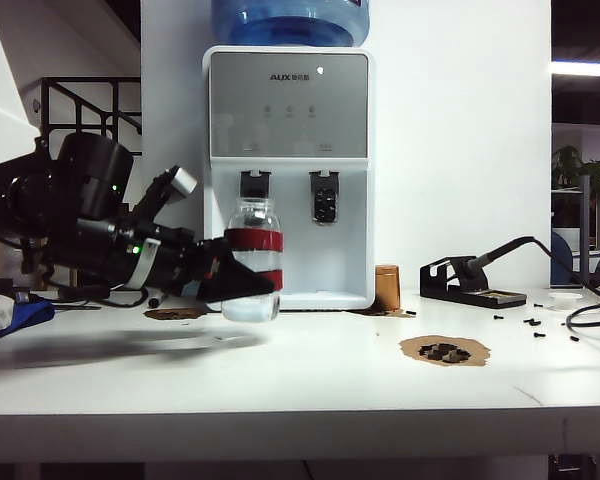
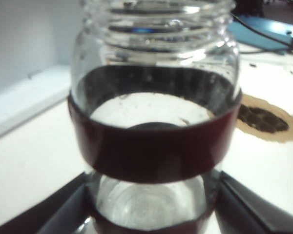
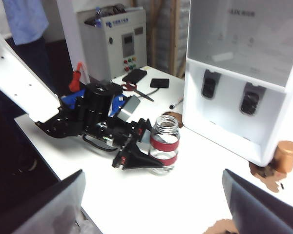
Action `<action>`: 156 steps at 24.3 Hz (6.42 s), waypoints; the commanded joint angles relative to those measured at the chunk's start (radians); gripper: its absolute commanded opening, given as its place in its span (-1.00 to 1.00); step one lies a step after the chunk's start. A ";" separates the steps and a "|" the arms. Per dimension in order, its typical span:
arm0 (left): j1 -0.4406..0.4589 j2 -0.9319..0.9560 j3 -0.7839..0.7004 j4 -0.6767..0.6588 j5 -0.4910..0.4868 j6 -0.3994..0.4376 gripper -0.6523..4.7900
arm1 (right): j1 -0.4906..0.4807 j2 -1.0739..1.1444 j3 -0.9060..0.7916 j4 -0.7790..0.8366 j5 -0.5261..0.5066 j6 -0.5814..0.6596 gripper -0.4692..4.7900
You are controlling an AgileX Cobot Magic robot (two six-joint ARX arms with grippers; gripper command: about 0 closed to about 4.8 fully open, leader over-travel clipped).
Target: Pick up the water bottle with two loops of red belts, then reach the front water dispenser and gently press the gray-black baffle horizontally to get a little water.
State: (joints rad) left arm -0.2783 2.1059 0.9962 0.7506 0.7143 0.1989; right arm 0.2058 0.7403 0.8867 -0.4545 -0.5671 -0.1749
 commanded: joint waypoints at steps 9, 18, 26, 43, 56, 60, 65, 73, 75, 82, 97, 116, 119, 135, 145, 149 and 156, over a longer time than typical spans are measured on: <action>0.002 0.009 -0.064 -0.023 0.007 0.123 -0.78 | -0.002 -0.065 0.003 -0.059 0.081 -0.016 0.89; 0.007 0.009 -0.070 -0.082 -0.151 0.131 -0.78 | -0.002 -0.090 -0.004 -0.108 0.051 -0.014 0.88; 0.008 0.009 -0.070 -0.132 -0.226 0.145 -0.64 | -0.002 -0.105 -0.049 -0.117 -0.016 -0.016 0.89; 0.008 0.009 -0.070 -0.138 -0.195 0.164 0.76 | -0.002 -0.124 -0.049 -0.096 0.005 -0.016 0.89; 0.101 0.005 -0.070 -0.230 -0.040 0.164 0.76 | -0.002 -0.124 -0.049 -0.082 0.003 -0.016 0.88; 0.195 -0.025 -0.071 -0.311 0.090 0.167 0.74 | -0.002 -0.152 -0.049 -0.077 0.003 -0.014 0.88; 0.306 -0.105 -0.074 -0.376 0.127 0.168 0.12 | -0.002 -0.217 -0.049 -0.060 0.034 -0.013 0.81; 0.299 -0.338 -0.074 -0.316 -0.195 0.069 -0.78 | -0.002 -0.247 -0.049 -0.065 0.044 -0.013 -0.30; 0.301 -0.419 -0.074 -0.317 -0.233 -0.016 -0.78 | -0.002 -0.247 -0.049 -0.069 0.044 -0.017 -0.83; 0.306 -0.732 -0.076 -0.425 -0.566 -0.191 -0.78 | -0.002 -0.253 -0.049 -0.066 0.053 -0.021 -0.84; 0.307 -1.503 -0.409 -0.790 -0.688 -0.195 -0.78 | -0.002 -0.470 -0.428 0.404 0.375 0.180 -0.84; 0.305 -2.105 -0.716 -0.956 -0.616 -0.150 -0.78 | -0.002 -0.513 -0.756 0.605 0.360 0.209 -0.84; 0.305 -2.105 -0.803 -0.888 -0.616 -0.095 -0.78 | -0.003 -0.513 -0.776 0.621 0.388 0.209 -0.84; 0.305 -2.105 -0.991 -0.814 -0.565 -0.090 -0.78 | -0.003 -0.514 -0.882 0.625 0.541 0.321 -0.84; 0.304 -2.103 -0.991 -0.907 -0.512 -0.091 -0.78 | -0.003 -0.514 -0.891 0.630 0.538 0.317 -0.84; 0.304 -2.105 -0.991 -0.903 -0.514 -0.091 -0.78 | -0.003 -0.514 -0.891 0.629 0.538 0.317 -0.83; 0.304 -2.105 -0.991 -0.900 -0.513 -0.091 -0.78 | -0.003 -0.514 -0.891 0.629 0.539 0.319 -0.83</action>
State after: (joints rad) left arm 0.0242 0.0021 0.0063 -0.1482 0.2012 0.1051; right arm 0.2035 0.2245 0.0002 0.1608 -0.0292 0.1398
